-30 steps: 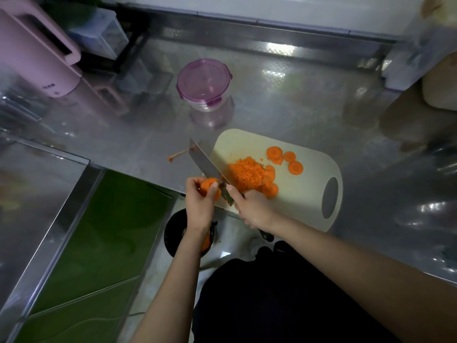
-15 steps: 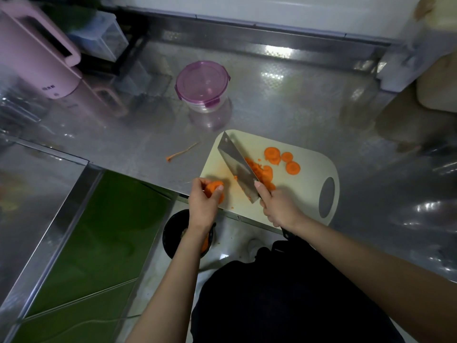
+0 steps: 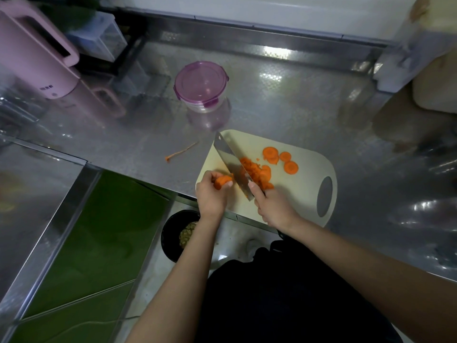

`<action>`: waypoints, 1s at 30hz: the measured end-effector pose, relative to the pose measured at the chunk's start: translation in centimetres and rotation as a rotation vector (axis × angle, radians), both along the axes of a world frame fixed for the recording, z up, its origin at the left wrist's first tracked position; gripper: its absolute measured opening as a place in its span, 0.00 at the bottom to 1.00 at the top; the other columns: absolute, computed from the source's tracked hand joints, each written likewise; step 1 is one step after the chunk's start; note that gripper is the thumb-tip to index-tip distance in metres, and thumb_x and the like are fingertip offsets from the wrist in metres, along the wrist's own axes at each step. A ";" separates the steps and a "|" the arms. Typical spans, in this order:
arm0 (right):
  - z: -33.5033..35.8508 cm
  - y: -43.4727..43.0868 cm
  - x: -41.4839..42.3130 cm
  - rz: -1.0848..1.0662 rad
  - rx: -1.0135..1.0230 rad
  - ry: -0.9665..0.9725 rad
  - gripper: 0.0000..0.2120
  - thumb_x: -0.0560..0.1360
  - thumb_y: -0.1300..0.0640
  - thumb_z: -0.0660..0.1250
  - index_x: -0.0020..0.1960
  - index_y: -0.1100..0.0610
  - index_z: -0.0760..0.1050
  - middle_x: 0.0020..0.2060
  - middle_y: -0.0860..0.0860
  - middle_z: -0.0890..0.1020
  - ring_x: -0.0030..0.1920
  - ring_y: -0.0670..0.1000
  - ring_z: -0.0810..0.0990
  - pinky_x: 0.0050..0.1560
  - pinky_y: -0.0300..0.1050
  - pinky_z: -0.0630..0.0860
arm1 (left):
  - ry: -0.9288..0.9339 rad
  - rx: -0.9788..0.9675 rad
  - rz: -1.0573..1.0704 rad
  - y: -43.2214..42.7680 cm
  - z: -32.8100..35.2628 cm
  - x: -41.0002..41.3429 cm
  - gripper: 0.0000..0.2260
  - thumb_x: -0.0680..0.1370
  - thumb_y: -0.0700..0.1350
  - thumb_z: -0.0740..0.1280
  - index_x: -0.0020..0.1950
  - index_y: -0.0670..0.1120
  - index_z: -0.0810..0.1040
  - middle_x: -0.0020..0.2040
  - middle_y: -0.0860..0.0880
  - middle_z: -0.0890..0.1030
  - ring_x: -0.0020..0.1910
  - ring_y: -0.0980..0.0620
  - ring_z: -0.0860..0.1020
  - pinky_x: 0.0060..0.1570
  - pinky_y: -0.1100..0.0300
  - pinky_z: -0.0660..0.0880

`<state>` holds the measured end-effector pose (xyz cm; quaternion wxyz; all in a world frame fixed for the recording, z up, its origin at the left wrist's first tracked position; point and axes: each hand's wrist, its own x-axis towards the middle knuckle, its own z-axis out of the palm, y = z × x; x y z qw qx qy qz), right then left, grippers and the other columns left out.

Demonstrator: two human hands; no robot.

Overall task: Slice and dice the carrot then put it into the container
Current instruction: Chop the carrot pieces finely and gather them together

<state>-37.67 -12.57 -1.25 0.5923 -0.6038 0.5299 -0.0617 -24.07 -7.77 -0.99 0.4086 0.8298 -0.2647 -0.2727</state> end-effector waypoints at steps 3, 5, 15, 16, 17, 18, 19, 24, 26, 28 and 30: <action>-0.1 0.1 0.3 0.018 -0.029 0.003 0.28 0.79 0.40 0.54 0.25 0.54 0.62 0.15 0.46 0.64 0.17 0.43 0.63 0.18 0.31 0.57 | 0.042 -0.102 -0.005 -0.4 0.1 -0.1 0.10 0.71 0.37 0.72 0.44 0.45 0.72 0.38 0.55 0.76 0.38 0.58 0.74 0.39 0.66 0.69; -0.1 0.1 0.3 0.016 -0.035 -0.003 0.28 0.79 0.40 0.55 0.25 0.54 0.62 0.15 0.46 0.64 0.18 0.43 0.63 0.18 0.32 0.57 | 0.056 -0.119 -0.031 -0.4 -0.3 -0.2 0.10 0.71 0.36 0.71 0.46 0.45 0.71 0.40 0.54 0.77 0.40 0.60 0.76 0.43 0.65 0.72; -0.3 0.5 0.3 0.036 -0.055 -0.015 0.26 0.79 0.41 0.56 0.27 0.55 0.64 0.17 0.46 0.64 0.22 0.47 0.64 0.26 0.39 0.59 | -0.162 0.022 -0.216 0.7 -1.7 0.1 0.09 0.71 0.40 0.71 0.51 0.45 0.79 0.50 0.46 0.79 0.53 0.45 0.73 0.54 0.59 0.67; -0.4 0.6 0.3 0.036 -0.056 -0.016 0.26 0.79 0.41 0.56 0.28 0.55 0.64 0.18 0.46 0.64 0.23 0.47 0.64 0.26 0.39 0.58 | -0.176 0.031 -0.215 0.6 -1.7 0.1 0.09 0.71 0.40 0.71 0.50 0.45 0.79 0.49 0.46 0.79 0.53 0.45 0.73 0.53 0.59 0.66; -0.4 0.6 0.3 0.034 -0.059 -0.016 0.25 0.79 0.41 0.56 0.28 0.54 0.64 0.19 0.46 0.64 0.23 0.47 0.64 0.27 0.40 0.58 | -0.185 0.035 -0.212 0.6 -1.6 0.1 0.08 0.71 0.40 0.71 0.50 0.44 0.79 0.49 0.46 0.79 0.52 0.45 0.74 0.53 0.59 0.66; -0.4 0.6 0.3 0.034 -0.065 -0.016 0.25 0.79 0.41 0.56 0.28 0.54 0.63 0.20 0.46 0.64 0.24 0.47 0.64 0.27 0.40 0.58 | -0.185 0.034 -0.206 0.5 -1.5 0.2 0.07 0.72 0.40 0.71 0.49 0.44 0.79 0.48 0.46 0.79 0.51 0.46 0.74 0.53 0.57 0.67; -0.4 0.6 0.3 0.036 -0.072 -0.016 0.25 0.79 0.42 0.56 0.29 0.54 0.63 0.20 0.46 0.64 0.24 0.47 0.64 0.27 0.40 0.58 | -0.174 0.029 -0.196 0.4 -1.3 0.2 0.07 0.72 0.39 0.70 0.48 0.43 0.78 0.47 0.46 0.79 0.50 0.46 0.75 0.52 0.56 0.69; -0.2 0.4 0.1 0.020 -0.079 -0.018 0.24 0.80 0.43 0.56 0.29 0.53 0.64 0.19 0.45 0.64 0.23 0.45 0.64 0.25 0.36 0.59 | -0.107 0.014 -0.153 0.1 -0.7 0.5 0.06 0.72 0.40 0.71 0.48 0.44 0.79 0.46 0.49 0.79 0.48 0.48 0.76 0.51 0.54 0.74; -0.2 0.4 0.0 0.025 -0.082 -0.019 0.23 0.80 0.43 0.56 0.30 0.53 0.64 0.20 0.46 0.65 0.23 0.44 0.64 0.24 0.34 0.59 | -0.117 0.032 -0.161 0.2 -0.7 0.7 0.06 0.71 0.40 0.72 0.47 0.44 0.79 0.46 0.47 0.79 0.48 0.47 0.76 0.51 0.53 0.73; -0.2 0.4 0.1 0.029 -0.081 -0.025 0.22 0.80 0.43 0.56 0.32 0.53 0.65 0.21 0.46 0.65 0.23 0.44 0.64 0.25 0.35 0.59 | -0.120 0.043 -0.169 0.4 -0.7 0.8 0.06 0.72 0.40 0.71 0.48 0.44 0.79 0.47 0.46 0.79 0.50 0.45 0.76 0.52 0.53 0.73; -0.4 0.5 0.2 0.024 -0.069 -0.027 0.23 0.80 0.43 0.56 0.30 0.53 0.65 0.20 0.45 0.65 0.23 0.45 0.64 0.26 0.37 0.59 | -0.183 0.113 -0.186 0.6 -0.7 0.8 0.10 0.74 0.44 0.70 0.55 0.44 0.78 0.53 0.44 0.77 0.56 0.44 0.73 0.57 0.55 0.68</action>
